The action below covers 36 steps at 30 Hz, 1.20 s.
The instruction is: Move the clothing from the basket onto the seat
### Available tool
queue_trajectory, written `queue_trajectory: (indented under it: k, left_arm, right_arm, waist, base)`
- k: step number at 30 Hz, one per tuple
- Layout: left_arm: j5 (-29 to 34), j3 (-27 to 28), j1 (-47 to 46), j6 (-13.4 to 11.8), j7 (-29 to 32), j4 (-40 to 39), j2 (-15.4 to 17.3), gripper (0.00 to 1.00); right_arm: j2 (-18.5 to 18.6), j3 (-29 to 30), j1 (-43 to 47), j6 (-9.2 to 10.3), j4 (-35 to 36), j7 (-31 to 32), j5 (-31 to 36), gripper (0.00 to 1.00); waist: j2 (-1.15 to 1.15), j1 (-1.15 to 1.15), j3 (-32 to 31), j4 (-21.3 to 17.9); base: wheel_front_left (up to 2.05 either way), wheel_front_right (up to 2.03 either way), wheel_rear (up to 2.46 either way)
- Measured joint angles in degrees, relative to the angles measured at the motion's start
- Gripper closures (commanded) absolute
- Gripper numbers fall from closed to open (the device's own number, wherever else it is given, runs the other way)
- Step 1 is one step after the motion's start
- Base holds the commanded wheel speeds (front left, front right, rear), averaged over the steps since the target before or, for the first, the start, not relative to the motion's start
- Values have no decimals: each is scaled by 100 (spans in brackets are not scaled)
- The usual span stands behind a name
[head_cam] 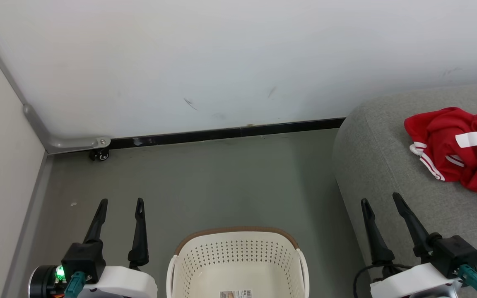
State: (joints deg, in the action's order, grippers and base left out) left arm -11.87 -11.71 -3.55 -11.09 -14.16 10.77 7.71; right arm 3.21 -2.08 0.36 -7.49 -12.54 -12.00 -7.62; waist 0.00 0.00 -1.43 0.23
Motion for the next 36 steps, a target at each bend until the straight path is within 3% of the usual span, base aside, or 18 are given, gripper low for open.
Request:
queue_trajectory:
  k: [31,32,36]
  left_arm:
    - [204,-52,-1,-80,0,229,34,0]
    - [203,-42,-1,-103,0,234,30,100]
    - [202,-70,64,-100,9,437,-33,100]
  right_arm:
    - [-49,187,116,0,312,154,43,0]
    - [-49,181,120,0,316,169,42,100]
    - [-92,160,232,0,111,169,42,100]
  waist:
    - [0,0,148,25]
    - [0,0,148,27]
    - [0,0,148,28]
  base:
    - [0,0,0]
    - [0,0,0]
    - [0,0,0]
